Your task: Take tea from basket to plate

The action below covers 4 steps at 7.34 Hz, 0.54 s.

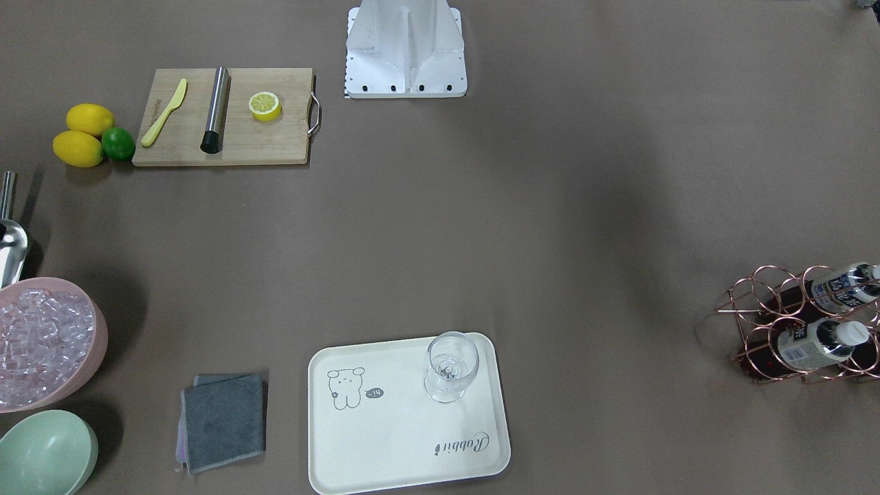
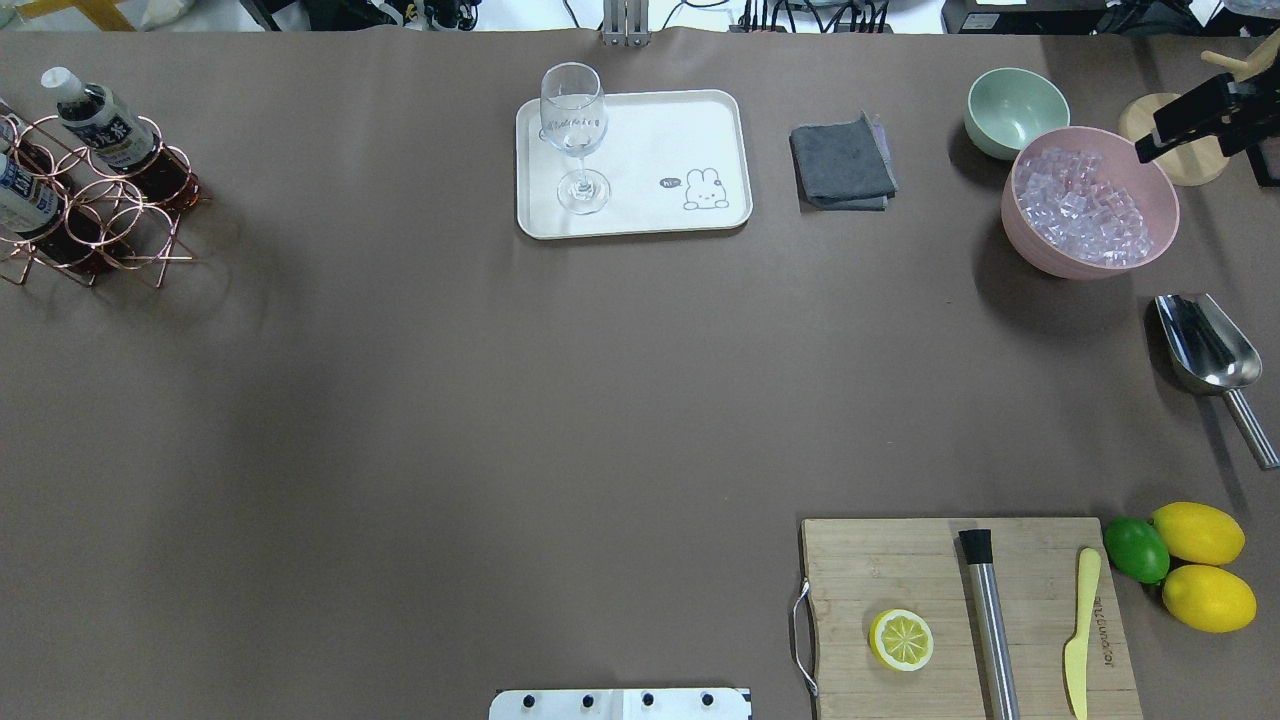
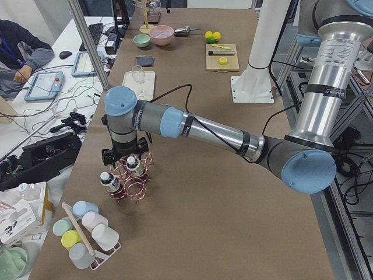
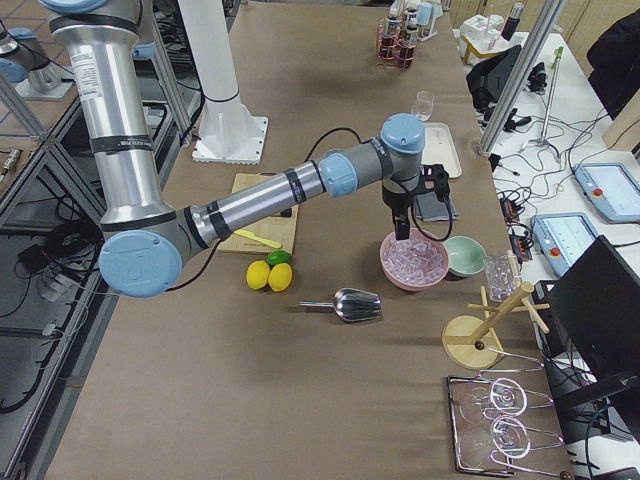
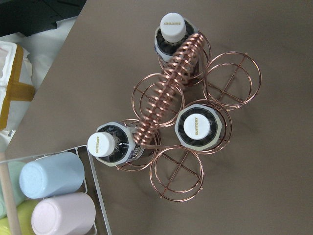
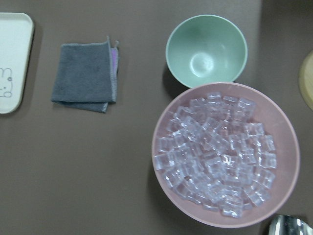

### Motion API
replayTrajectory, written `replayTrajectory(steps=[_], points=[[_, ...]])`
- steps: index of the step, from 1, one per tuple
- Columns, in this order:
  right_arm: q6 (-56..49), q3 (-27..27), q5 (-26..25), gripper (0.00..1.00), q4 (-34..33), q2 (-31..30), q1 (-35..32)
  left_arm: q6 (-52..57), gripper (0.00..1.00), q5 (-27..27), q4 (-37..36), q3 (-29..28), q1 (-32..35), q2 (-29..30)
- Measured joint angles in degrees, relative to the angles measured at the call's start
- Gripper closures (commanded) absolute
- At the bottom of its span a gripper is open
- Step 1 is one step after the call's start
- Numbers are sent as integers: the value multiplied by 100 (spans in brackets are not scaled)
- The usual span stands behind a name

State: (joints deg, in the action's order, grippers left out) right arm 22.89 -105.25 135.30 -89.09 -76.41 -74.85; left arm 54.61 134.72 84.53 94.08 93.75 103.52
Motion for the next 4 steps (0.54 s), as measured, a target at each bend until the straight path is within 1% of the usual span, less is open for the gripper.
replayTrajectory(steps=[2,4], points=[[584,-7,-33,0,703,100,258,631,2,163,-255,-579,-39,535],[756,-26,-107,0,1408,4,316,1111,2,377,-406,-944,-216,879]])
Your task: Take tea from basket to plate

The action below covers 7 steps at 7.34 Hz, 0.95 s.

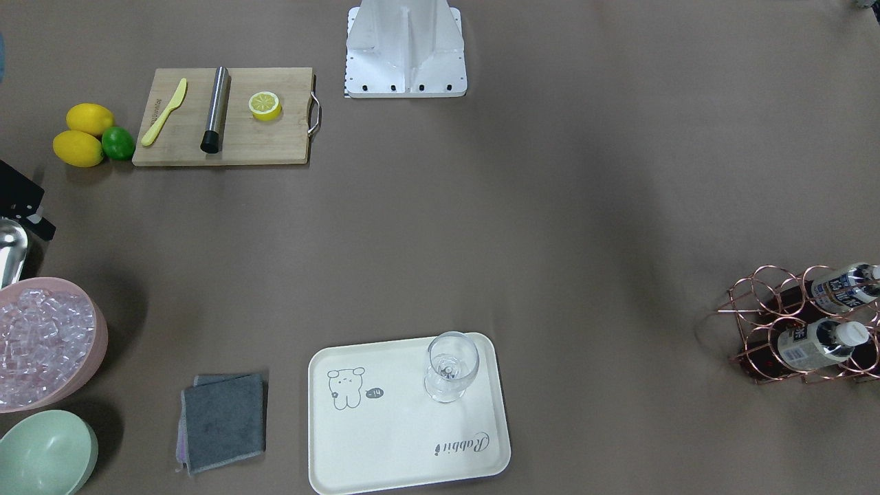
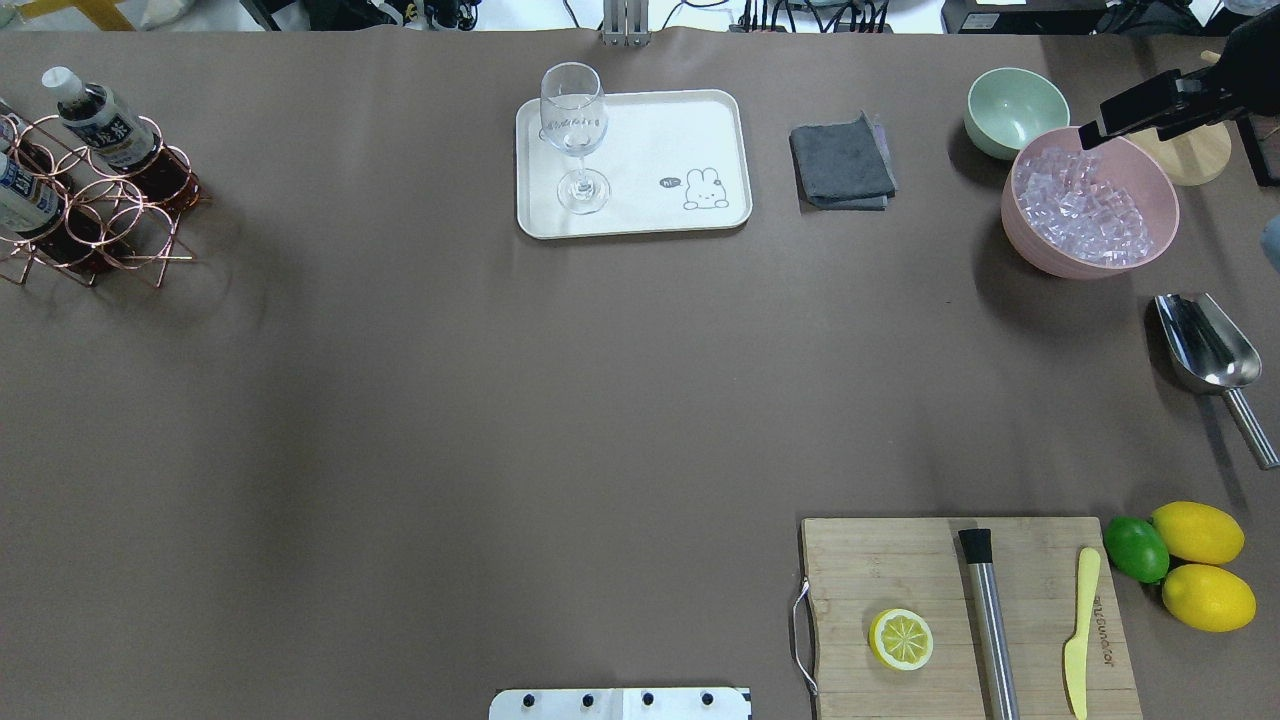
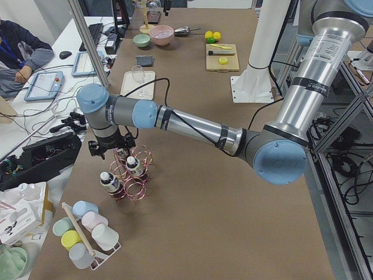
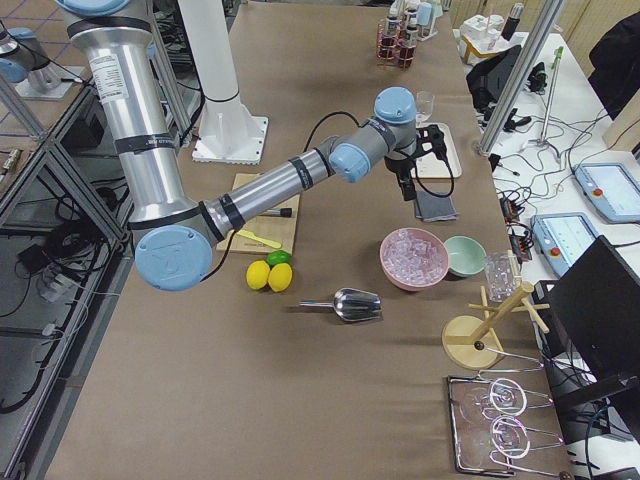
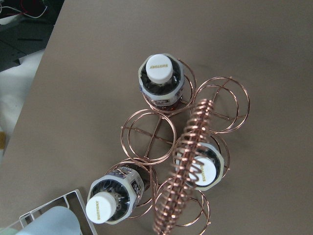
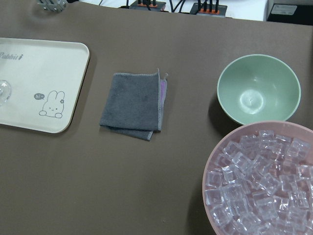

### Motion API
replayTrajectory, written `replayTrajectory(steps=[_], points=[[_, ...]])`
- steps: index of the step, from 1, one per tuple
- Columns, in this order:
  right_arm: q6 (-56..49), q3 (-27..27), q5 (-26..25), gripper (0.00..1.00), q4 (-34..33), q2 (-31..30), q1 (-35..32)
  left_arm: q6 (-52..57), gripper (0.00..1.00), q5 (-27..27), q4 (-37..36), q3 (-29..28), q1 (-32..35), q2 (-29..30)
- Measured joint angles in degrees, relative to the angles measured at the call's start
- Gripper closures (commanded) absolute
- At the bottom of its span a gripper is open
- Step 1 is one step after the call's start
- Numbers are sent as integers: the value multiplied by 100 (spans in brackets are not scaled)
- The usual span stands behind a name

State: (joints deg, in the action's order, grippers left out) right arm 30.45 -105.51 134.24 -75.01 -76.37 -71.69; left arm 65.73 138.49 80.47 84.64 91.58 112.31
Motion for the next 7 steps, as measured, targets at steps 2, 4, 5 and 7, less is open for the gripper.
replayTrajectory(steps=[2,4,5,7], points=[[24,-87,-152,0,612,-136,5,314,3,123,-79,-82,-231,112],[27,-71,-236,0,1098,-331,6,528,3,121,-93,-86,-342,218],[10,-59,-244,0,1160,-377,6,598,7,114,-89,-70,-362,241],[-15,-41,-248,0,1191,-421,6,776,21,88,-71,-46,-375,225]])
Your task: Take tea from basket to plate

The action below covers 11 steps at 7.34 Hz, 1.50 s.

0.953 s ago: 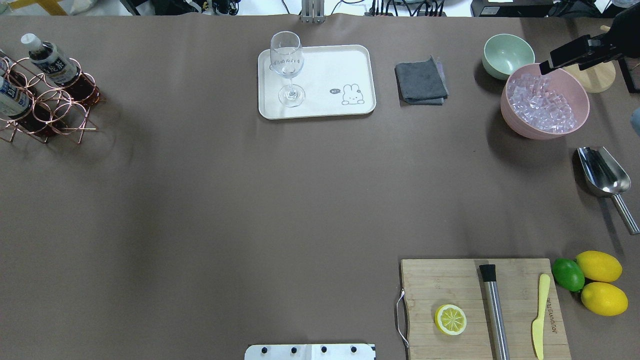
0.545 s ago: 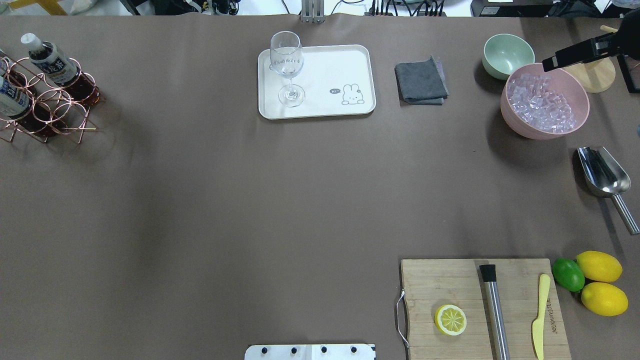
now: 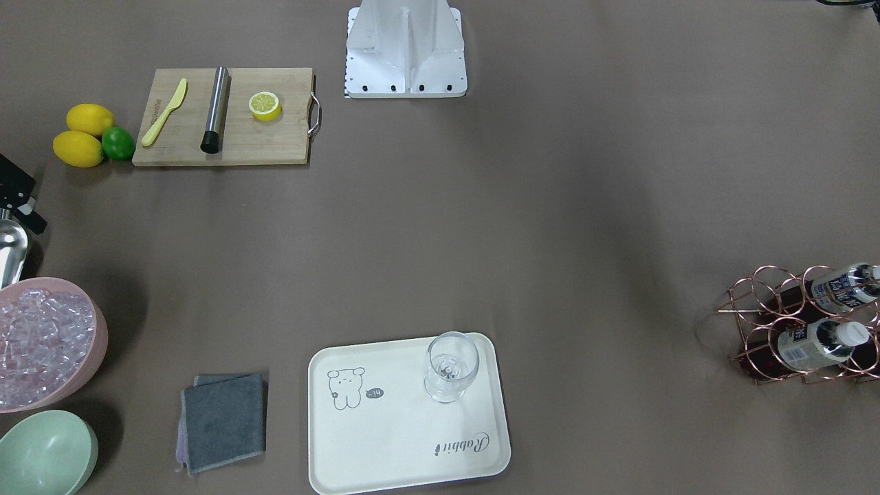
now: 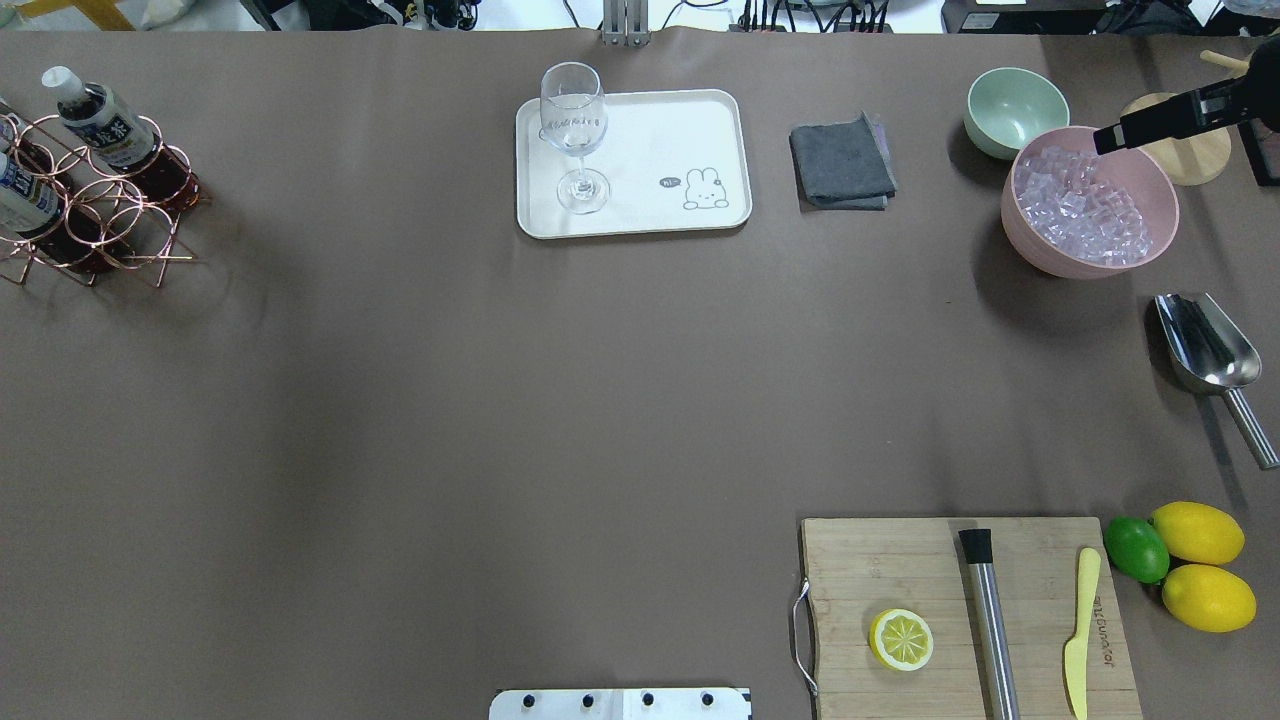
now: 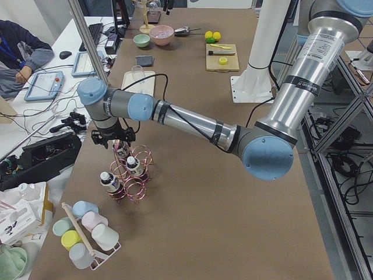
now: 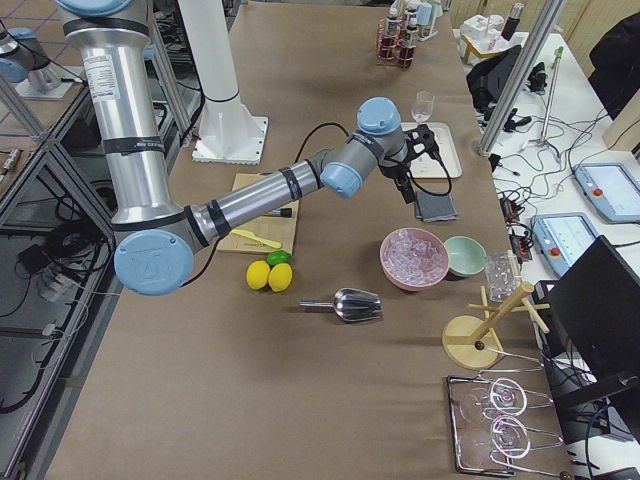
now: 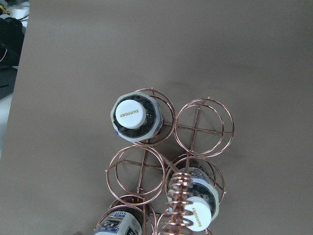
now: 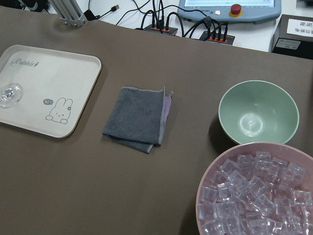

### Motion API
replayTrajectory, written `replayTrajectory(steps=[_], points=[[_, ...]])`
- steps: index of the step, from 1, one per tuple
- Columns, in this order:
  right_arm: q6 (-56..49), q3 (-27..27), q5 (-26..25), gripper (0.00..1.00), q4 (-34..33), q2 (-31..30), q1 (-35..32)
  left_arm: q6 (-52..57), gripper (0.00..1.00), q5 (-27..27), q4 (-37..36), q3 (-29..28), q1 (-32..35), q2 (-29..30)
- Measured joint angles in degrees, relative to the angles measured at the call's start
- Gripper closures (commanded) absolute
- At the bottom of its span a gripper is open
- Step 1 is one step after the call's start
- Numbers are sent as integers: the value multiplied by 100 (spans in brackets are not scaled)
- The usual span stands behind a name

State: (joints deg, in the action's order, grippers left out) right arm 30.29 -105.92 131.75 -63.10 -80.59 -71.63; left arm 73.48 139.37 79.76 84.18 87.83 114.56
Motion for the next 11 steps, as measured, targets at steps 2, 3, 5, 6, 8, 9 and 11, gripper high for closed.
replayTrajectory(steps=[2,3,5,6,8,9,11], points=[[0,8,13,0,7,-20,0,131,38,-34,26,23,-10,-16],[9,9,20,0,7,-24,0,164,47,-41,31,27,-21,-16],[12,8,3,0,8,-27,0,184,100,-99,152,50,-40,-21],[12,8,-4,0,8,-27,0,184,100,-128,224,57,-44,-35],[8,2,2,0,12,-27,0,180,100,-157,247,76,-46,-47],[10,-8,6,0,15,-24,0,177,100,-198,232,91,-44,-48],[43,-28,7,0,12,-10,0,175,100,-244,176,185,-18,-31]])
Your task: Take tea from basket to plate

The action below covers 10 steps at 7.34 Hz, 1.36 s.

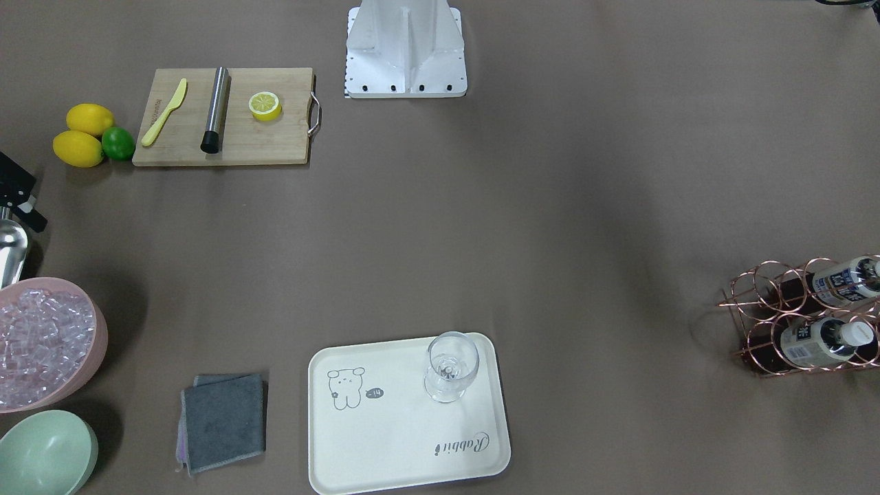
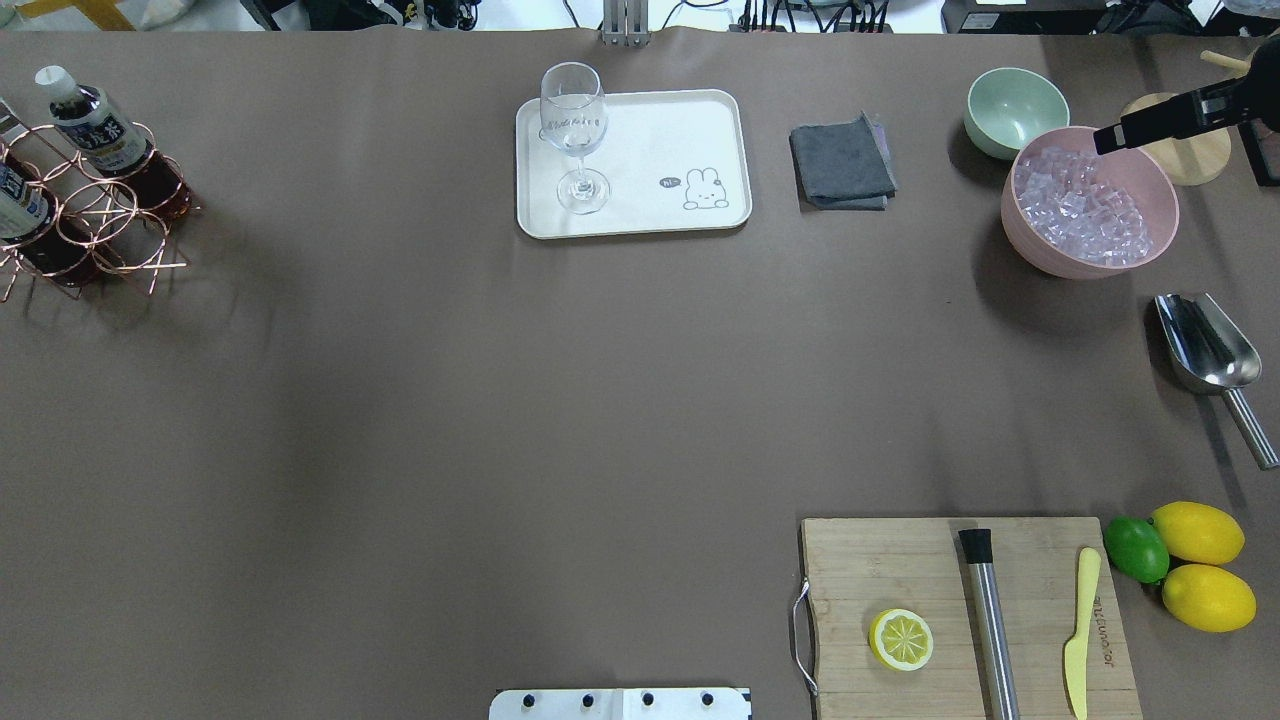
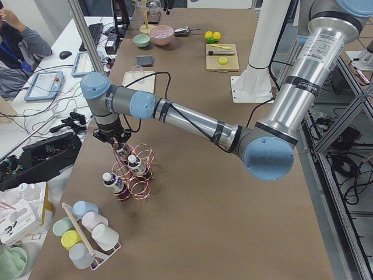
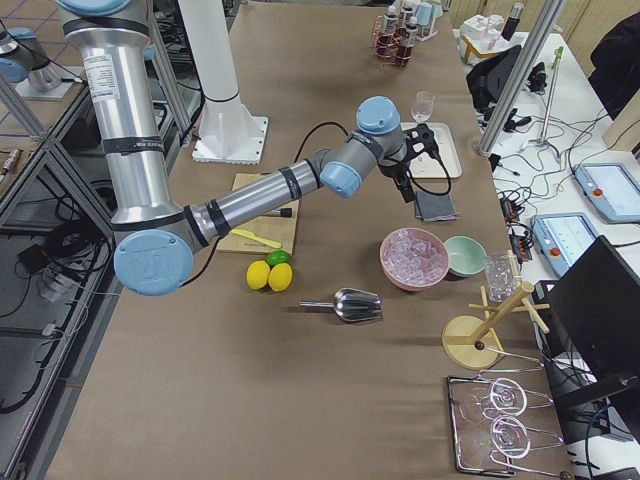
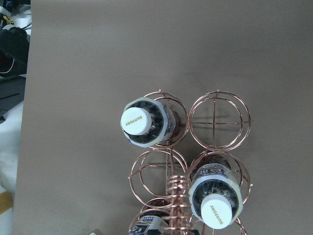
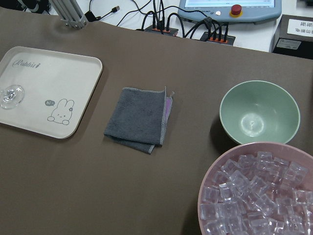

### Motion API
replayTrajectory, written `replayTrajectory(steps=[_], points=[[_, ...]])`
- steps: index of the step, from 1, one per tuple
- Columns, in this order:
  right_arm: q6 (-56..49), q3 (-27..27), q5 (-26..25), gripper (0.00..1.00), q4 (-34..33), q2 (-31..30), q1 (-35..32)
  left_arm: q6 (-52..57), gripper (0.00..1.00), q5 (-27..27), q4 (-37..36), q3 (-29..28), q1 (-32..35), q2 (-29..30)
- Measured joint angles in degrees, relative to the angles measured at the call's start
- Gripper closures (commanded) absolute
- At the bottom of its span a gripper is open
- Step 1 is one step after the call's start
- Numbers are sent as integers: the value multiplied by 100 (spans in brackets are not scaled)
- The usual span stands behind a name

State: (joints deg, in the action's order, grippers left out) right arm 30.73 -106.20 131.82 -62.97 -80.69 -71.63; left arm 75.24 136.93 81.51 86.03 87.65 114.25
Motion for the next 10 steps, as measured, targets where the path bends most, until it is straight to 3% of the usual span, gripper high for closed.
replayTrajectory(steps=[5,10], points=[[21,8,-6,0,-5,7,0,15,100,-349,-925,917,5,56],[13,28,-15,0,-5,7,0,-794,100,-521,-1130,1647,-341,199]])
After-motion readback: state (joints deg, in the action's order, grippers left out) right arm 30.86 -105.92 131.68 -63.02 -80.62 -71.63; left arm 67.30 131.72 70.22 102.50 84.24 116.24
